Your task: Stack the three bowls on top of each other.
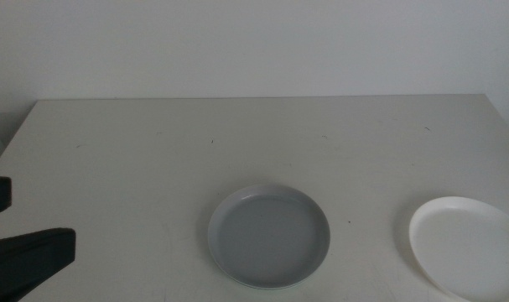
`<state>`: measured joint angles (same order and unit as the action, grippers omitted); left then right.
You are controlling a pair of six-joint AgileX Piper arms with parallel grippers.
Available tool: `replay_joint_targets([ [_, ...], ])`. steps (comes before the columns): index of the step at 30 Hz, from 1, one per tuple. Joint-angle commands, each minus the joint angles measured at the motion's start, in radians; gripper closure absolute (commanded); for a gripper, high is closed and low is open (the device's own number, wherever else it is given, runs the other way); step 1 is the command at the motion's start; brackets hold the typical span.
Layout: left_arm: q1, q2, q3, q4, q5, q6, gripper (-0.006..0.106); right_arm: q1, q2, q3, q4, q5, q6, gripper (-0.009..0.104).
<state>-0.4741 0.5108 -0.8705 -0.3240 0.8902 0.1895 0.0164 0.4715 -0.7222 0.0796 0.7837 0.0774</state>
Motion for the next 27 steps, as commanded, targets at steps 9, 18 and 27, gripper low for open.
replay_joint_targets([
  [9,-0.004,0.007,-0.025,-0.028,-0.07,-0.005,0.002,-0.003,0.241,-0.223,-0.015,0.268,-0.002,0.043],
  [18,-0.004,0.007,-0.025,-0.028,-0.07,-0.005,0.002,-0.003,0.482,-0.293,-0.015,0.295,-0.01,0.043],
  [27,-0.004,0.007,-0.025,-0.027,-0.07,-0.006,0.002,-0.026,0.708,-0.404,-0.035,0.354,0.003,0.043],
])
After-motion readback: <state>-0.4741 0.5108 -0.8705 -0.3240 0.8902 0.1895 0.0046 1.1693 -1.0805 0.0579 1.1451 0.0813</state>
